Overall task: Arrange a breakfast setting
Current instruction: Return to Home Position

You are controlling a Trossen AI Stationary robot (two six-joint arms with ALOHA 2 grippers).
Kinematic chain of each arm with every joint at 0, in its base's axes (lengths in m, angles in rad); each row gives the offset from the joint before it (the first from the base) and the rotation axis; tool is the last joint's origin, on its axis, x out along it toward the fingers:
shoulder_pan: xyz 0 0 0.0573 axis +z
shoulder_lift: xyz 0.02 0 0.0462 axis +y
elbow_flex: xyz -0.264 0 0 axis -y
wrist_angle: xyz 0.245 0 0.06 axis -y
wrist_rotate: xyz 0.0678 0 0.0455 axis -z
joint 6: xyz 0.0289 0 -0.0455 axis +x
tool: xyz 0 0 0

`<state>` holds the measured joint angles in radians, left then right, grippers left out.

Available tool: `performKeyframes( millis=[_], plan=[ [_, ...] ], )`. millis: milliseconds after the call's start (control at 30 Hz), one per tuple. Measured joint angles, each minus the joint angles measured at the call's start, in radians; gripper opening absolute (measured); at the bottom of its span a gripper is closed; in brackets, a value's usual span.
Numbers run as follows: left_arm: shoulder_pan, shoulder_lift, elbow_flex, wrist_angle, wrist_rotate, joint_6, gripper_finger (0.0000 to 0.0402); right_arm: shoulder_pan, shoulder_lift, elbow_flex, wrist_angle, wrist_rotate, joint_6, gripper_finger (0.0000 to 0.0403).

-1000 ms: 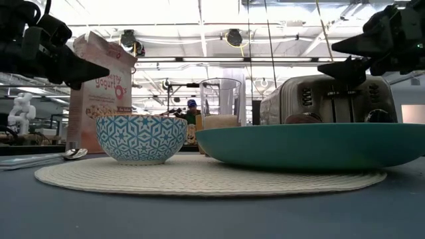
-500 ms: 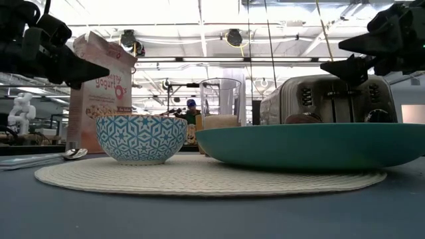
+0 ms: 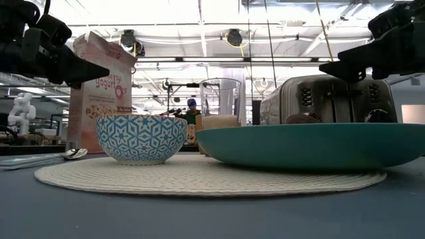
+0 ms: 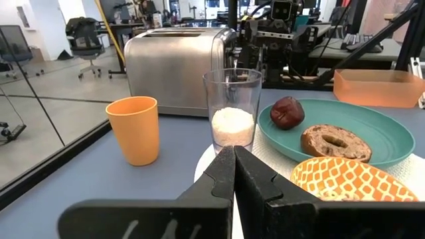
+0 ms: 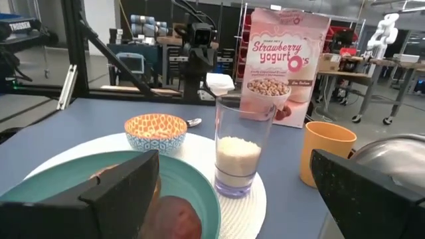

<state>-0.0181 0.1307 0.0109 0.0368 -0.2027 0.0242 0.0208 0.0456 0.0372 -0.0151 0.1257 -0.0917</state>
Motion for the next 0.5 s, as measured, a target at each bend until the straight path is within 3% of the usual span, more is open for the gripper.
performKeyframes(
  millis=[500],
  plan=[
    [0.000,0.000,0.000,0.000,0.000,0.023,0.0005,0.000,0.000,0.000,0.094,0.007,0.000,0.0384]
  ],
)
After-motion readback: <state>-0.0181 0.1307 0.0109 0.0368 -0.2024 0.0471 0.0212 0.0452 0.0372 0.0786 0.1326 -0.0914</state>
